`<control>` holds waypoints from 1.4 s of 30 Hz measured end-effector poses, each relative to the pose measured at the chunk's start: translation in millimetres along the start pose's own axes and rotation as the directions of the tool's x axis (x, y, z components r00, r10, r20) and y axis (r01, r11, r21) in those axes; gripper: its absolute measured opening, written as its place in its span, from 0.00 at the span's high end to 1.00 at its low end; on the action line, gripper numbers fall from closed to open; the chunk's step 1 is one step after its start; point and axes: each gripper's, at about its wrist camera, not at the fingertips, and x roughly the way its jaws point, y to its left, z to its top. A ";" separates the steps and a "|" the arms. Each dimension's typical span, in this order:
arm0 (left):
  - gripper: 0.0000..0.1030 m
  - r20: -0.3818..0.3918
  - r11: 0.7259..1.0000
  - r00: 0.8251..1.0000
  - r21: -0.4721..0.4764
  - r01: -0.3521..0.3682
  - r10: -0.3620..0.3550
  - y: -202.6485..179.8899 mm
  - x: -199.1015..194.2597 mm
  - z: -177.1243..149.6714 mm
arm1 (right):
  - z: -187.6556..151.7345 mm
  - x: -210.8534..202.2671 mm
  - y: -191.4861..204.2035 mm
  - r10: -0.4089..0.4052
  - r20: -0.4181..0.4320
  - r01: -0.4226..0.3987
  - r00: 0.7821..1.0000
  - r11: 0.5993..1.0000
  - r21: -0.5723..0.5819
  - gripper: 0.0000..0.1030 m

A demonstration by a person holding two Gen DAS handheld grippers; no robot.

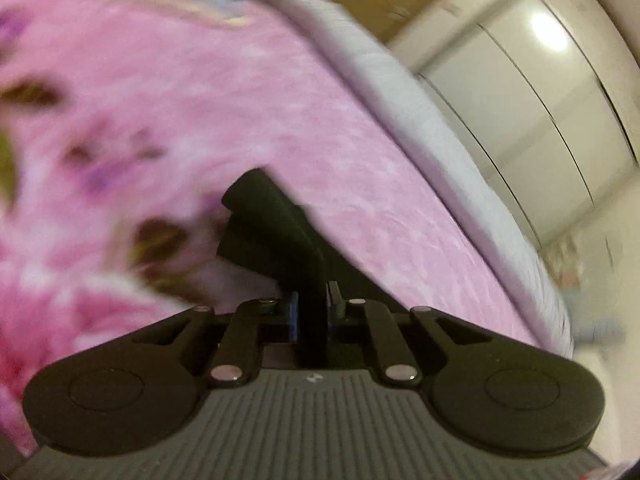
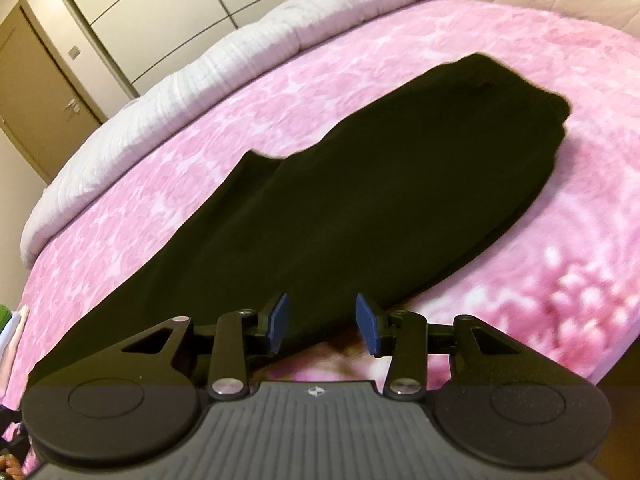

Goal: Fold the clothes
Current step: 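Grasp the cuff end with the left gripper and fold it toward the waistband, then open the left gripper to release the folded cuff end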

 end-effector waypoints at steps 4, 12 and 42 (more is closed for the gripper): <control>0.92 -0.093 0.952 0.984 0.253 0.174 -0.155 -92.8 3.9 -10.7 | 5.4 -10.9 -16.8 -0.018 0.037 0.017 0.999 1.000 0.020 0.58; 0.71 -0.474 0.781 0.870 0.488 0.389 -0.136 -211.4 86.1 -156.6 | 11.3 -30.7 -51.2 -0.023 0.089 0.016 0.996 0.997 0.077 0.56; 0.62 -0.457 0.658 0.887 0.689 0.304 0.069 -157.2 115.0 -34.5 | 1.2 106.3 65.7 0.475 -0.249 -0.415 0.844 0.872 0.259 0.58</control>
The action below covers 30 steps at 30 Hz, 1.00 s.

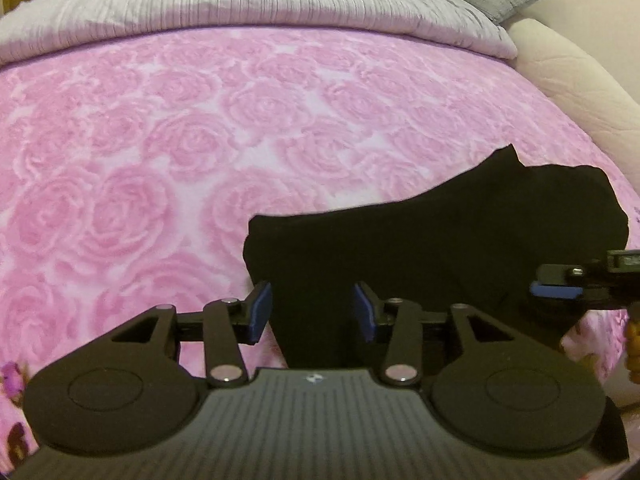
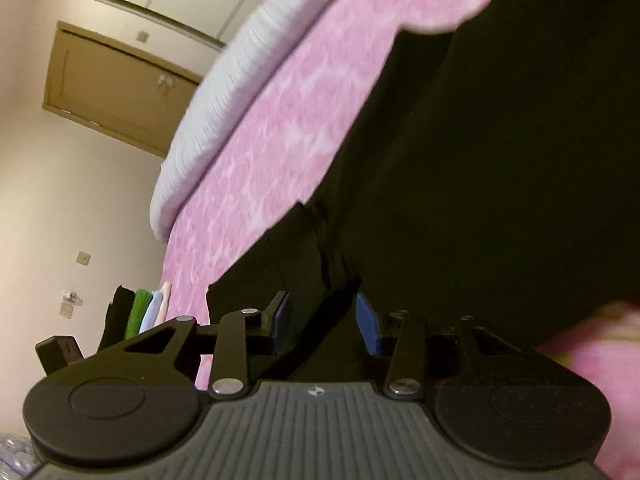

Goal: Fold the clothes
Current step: 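Open the left gripper to release the folded cuff end, then grasp the edge of the folded trousers with the right gripper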

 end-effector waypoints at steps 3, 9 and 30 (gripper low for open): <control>0.62 -0.013 1.000 1.000 -0.022 0.006 -0.007 8.5 5.8 -3.1 | -0.3 24.7 -1.0 -0.025 -0.035 0.026 0.999 1.000 0.016 0.58; 0.62 -0.027 1.000 1.000 -0.027 0.006 -0.007 16.8 12.6 -1.5 | 3.1 53.8 7.0 -0.029 -0.042 0.030 0.999 1.000 0.004 0.69; 0.60 -0.112 0.987 0.993 0.152 0.050 -0.033 -56.2 40.6 4.6 | 14.8 -51.6 -44.1 -0.258 0.234 0.263 0.937 0.965 0.011 0.88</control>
